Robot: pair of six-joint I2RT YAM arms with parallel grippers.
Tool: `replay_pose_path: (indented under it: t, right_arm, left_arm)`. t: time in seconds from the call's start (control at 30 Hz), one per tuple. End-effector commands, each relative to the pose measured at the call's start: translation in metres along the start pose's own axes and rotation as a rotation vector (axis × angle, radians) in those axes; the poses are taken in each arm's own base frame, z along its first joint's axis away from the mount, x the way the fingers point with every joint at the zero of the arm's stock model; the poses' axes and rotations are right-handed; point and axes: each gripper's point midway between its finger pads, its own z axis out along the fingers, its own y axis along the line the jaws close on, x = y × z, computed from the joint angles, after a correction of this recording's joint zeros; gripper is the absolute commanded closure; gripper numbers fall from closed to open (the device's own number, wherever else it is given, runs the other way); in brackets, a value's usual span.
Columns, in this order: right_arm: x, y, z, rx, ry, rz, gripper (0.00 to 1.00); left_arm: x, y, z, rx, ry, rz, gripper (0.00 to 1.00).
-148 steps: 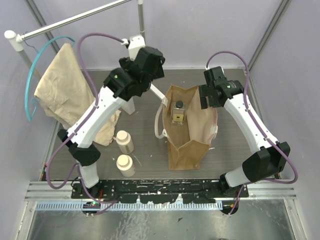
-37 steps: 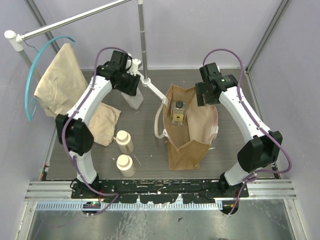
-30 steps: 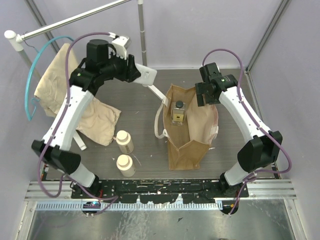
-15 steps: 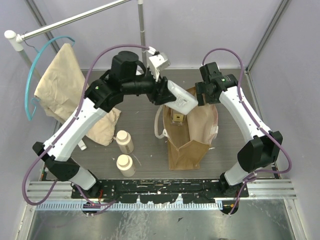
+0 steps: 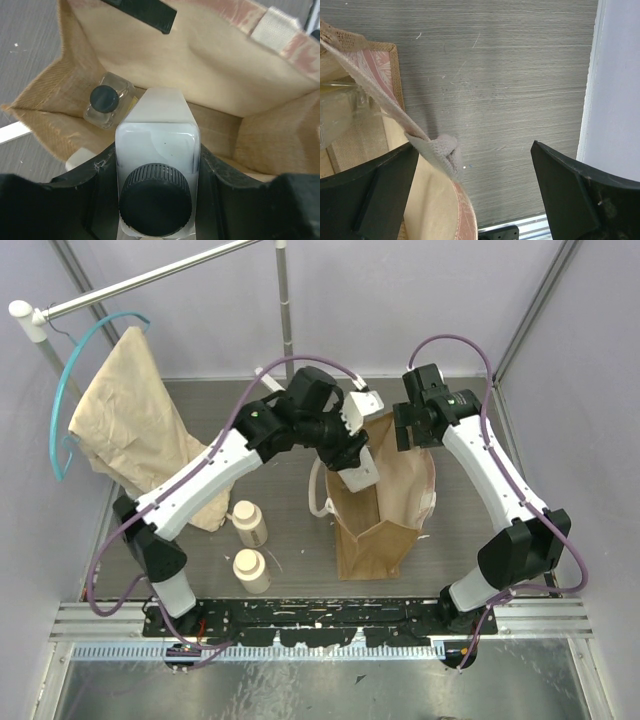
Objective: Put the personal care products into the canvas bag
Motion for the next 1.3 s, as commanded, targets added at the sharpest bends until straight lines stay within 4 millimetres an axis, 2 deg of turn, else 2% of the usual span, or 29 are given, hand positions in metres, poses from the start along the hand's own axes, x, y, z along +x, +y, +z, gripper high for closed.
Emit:
replay_pose_path:
  t: [0.0, 0.2, 0.37, 0.7, 0.87, 1.0, 1.1, 1.27]
  right_arm:
    - [-0.014, -0.012, -0.024, 0.016, -0.088, 0.059, 0.00]
    - [-0.015, -0.015, -0.029, 0.021, -0.105, 0.078, 0.00]
    - [-0.014, -0.014, -0.030, 0.015, -0.109, 0.095, 0.00]
    - [-0.019, -0.032, -0.036, 0.079, -0.142, 0.130, 0.00]
    - [-0.019, -0.043, -0.038, 0.078, -0.146, 0.186, 0.00]
    - [-0.024, -0.050, -0.043, -0.026, -0.170, 0.270, 0.00]
    - [-0.036, -0.048, -0.057, -0.138, -0.229, 0.289, 0.00]
    - [-0.049, -0.053, -0.077, -0.196, -0.286, 0.294, 0.00]
  left_arm:
    - [-0.035, 0.010, 0.014, -0.048, -0.091, 0.149, 1.00]
    - [-0.005, 0.015, 0.051, -0.064, 0.054, 0.214, 1.00]
    - [0.004, 0.021, 0.062, -0.091, 0.082, 0.242, 1.00]
    - [0.039, 0.028, 0.082, -0.127, 0.193, 0.327, 1.00]
    - [0.041, 0.026, 0.090, -0.117, 0.181, 0.340, 1.00]
    - [0.040, 0.023, 0.092, -0.101, 0.166, 0.346, 1.00]
    - [0.044, 0.023, 0.097, -0.092, 0.172, 0.358, 1.00]
    - [0.048, 0.025, 0.108, -0.079, 0.184, 0.382, 1.00]
